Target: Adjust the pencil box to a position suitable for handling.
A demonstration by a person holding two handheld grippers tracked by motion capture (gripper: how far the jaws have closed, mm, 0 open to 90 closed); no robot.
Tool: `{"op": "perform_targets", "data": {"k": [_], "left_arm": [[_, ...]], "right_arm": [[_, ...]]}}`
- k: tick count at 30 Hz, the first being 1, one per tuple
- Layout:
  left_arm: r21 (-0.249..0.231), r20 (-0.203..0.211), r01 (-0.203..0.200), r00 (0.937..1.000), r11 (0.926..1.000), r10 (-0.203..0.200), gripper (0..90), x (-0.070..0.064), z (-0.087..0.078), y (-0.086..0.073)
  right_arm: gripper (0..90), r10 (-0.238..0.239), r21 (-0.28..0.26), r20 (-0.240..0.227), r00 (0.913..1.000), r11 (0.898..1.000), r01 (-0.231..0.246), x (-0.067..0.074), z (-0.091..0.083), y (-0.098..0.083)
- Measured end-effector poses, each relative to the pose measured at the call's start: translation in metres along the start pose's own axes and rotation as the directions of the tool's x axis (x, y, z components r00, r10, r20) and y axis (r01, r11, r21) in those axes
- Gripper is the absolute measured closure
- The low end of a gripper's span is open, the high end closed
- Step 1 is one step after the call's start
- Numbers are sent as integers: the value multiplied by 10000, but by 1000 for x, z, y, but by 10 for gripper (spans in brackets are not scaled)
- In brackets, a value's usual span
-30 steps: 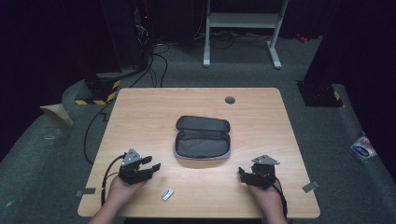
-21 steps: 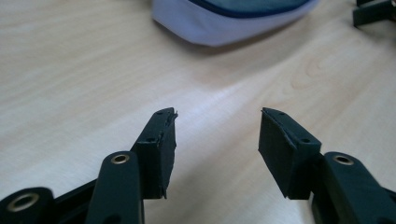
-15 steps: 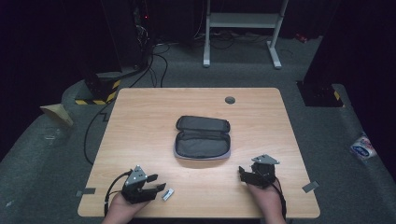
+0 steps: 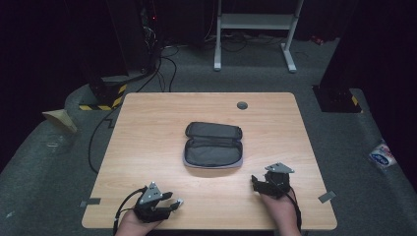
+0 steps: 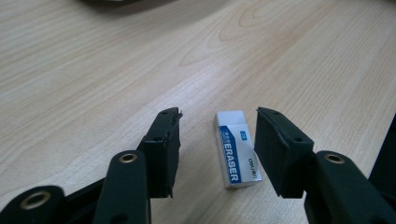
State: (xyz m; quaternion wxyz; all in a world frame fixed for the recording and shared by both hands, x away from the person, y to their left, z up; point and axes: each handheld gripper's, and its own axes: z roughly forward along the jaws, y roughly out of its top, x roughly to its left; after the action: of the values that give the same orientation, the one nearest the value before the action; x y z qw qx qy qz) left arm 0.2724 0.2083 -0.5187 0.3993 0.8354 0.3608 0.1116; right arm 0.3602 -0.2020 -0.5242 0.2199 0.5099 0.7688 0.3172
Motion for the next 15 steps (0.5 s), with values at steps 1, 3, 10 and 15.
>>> {"op": "perform_targets", "data": {"k": [1,3,10,15], "left_arm": [[66,-16,-64,10000,10000,64,520,-1,1,0],[150,-64,-184,9998,9997,185,540,-2,4,-1],[-100,-268,-204,9994,9997,201,702,-4,7,-2],[-120,-351,-378,9987,9992,373,725,-4,8,-1]], "right_arm": [[179,-1,2,1,10000,10000,1,0,0,0],[179,25,8,19,10000,10000,-25,0,0,0],[180,62,10,36,10000,10000,-62,1,-1,-1],[180,34,2,29,10000,10000,-34,0,-1,-1]]}}
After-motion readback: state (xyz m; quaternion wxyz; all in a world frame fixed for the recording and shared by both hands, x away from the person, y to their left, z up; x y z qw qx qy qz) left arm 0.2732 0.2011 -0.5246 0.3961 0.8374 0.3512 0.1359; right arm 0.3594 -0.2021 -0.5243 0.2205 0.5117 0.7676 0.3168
